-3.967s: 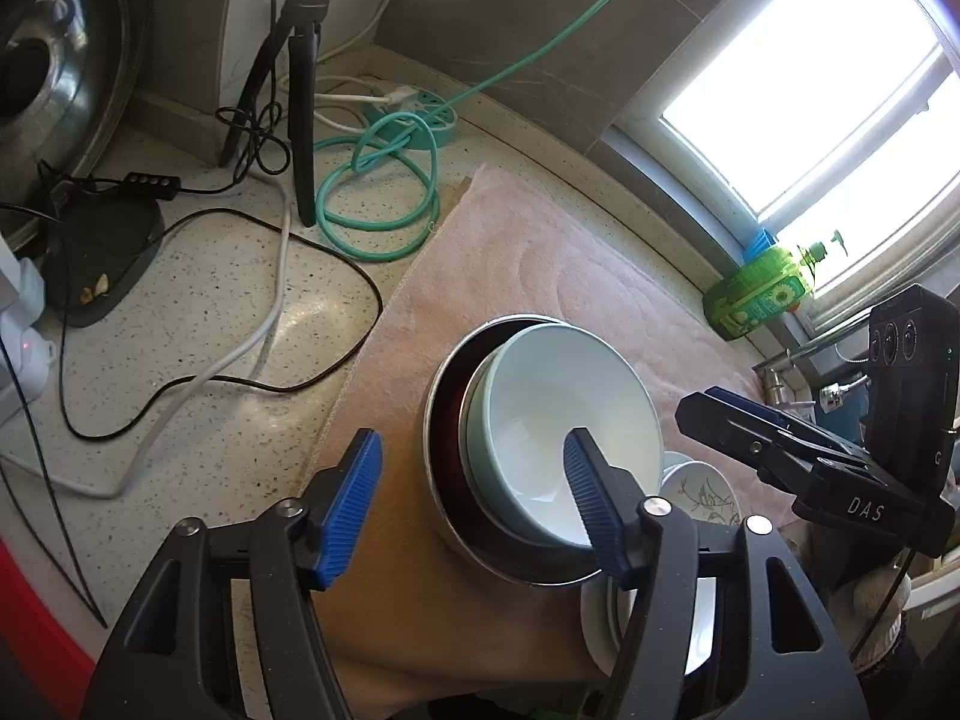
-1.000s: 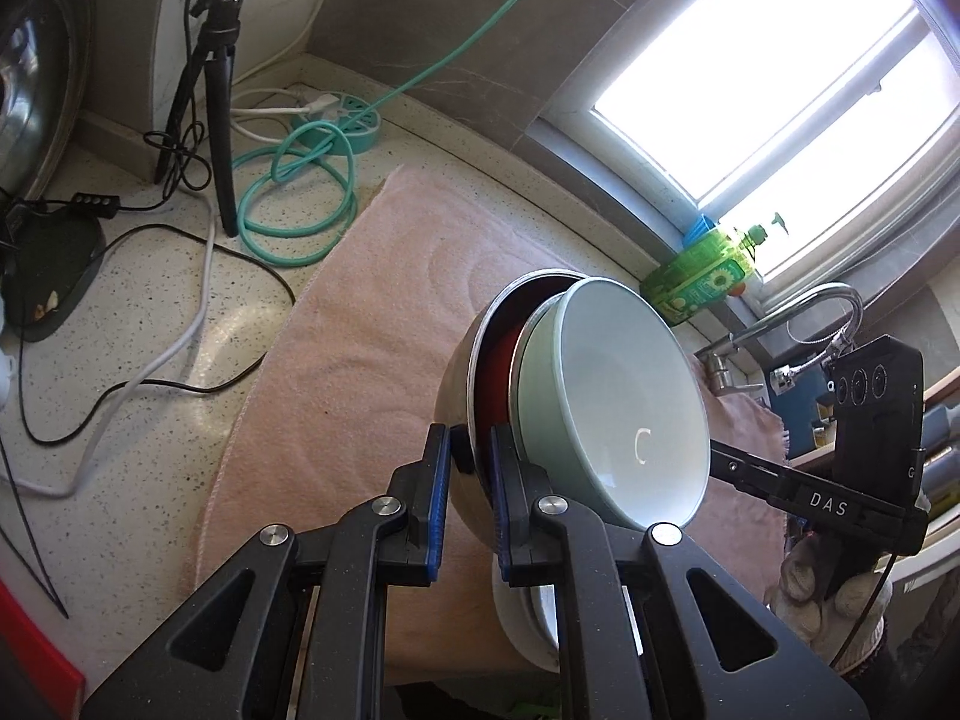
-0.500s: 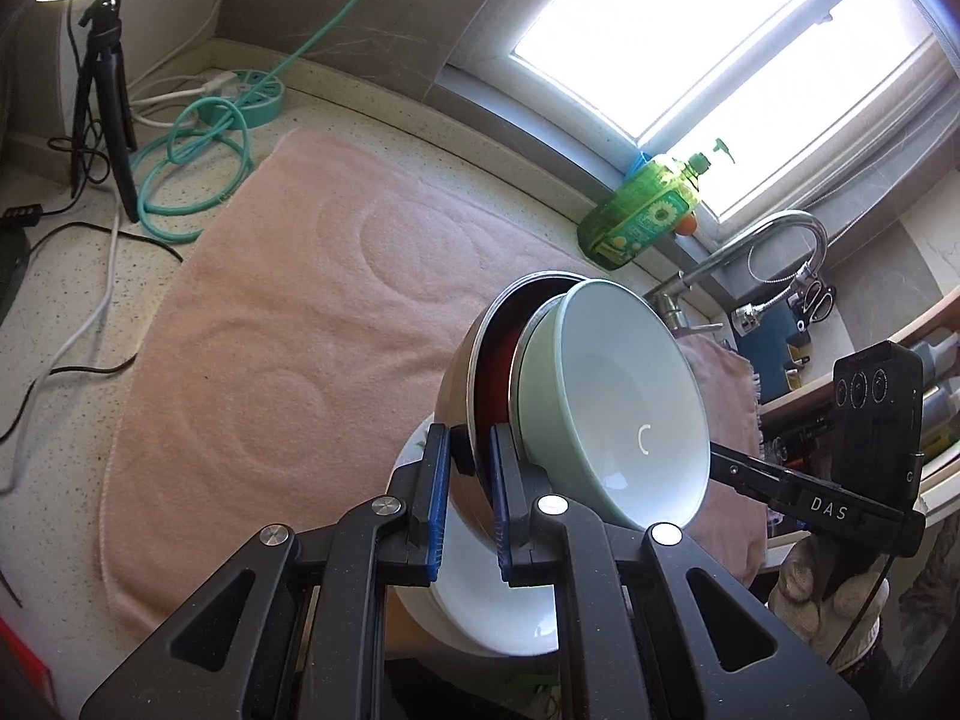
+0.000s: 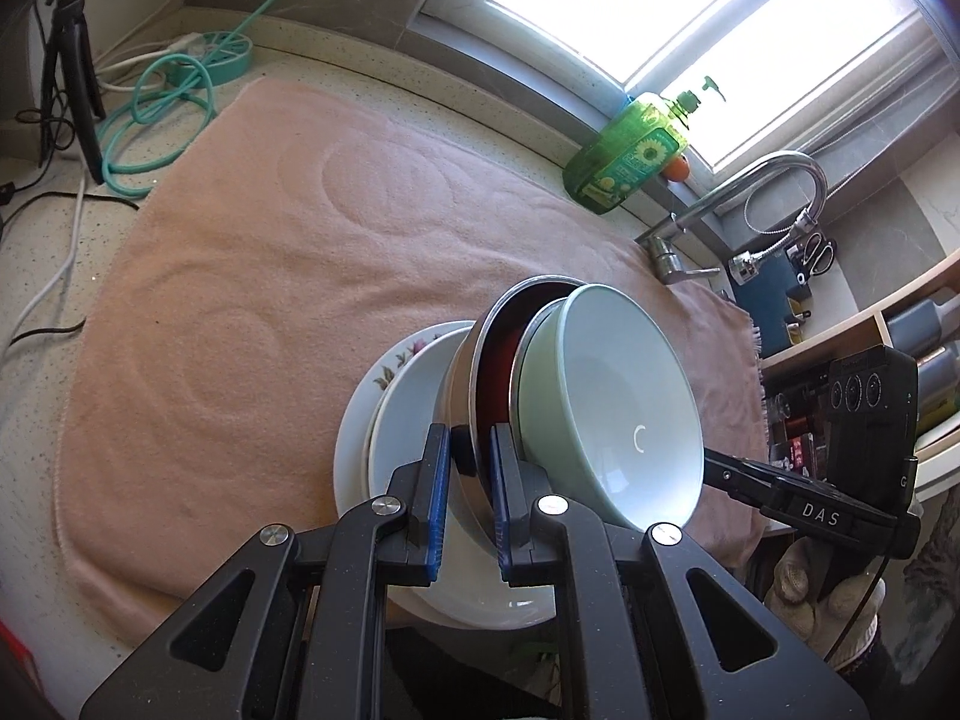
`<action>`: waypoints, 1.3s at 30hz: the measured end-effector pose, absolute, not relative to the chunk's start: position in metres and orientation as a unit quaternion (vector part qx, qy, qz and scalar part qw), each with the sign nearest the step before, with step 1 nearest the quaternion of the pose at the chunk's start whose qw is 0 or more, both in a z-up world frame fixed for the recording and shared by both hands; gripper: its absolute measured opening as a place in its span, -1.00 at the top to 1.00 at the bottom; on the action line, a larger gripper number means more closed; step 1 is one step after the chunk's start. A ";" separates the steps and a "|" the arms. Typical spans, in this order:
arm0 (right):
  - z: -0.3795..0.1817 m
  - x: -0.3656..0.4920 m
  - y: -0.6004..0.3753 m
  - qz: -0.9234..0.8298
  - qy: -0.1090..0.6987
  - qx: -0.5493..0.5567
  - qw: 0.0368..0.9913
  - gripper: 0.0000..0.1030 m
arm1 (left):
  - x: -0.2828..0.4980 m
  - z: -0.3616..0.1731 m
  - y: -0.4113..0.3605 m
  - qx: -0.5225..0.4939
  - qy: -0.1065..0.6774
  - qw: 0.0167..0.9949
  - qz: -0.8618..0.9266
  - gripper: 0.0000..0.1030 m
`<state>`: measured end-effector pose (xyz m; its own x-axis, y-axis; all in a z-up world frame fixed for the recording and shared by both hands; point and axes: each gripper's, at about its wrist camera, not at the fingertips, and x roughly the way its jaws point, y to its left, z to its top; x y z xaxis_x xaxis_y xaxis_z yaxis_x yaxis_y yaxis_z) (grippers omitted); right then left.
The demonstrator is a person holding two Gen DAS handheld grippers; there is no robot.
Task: Organize plates and bowls
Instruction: 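Lower the bowl stack onto the flowered plate stack with both tools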
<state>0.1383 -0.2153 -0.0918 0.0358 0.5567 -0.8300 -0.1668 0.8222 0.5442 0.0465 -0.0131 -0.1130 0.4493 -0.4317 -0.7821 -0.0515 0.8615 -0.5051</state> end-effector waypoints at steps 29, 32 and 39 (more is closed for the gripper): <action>-0.095 0.133 -0.211 0.251 0.645 0.141 0.708 0.70 | 0.046 -0.120 -0.019 -0.215 0.526 0.815 -0.116 0.82; -0.091 0.132 -0.210 0.251 0.641 0.137 0.713 0.70 | 0.046 -0.119 -0.018 -0.218 0.525 0.814 -0.117 0.81; -0.087 0.129 -0.215 0.245 0.636 0.139 0.719 0.70 | 0.042 -0.117 -0.017 -0.216 0.523 0.817 -0.116 0.77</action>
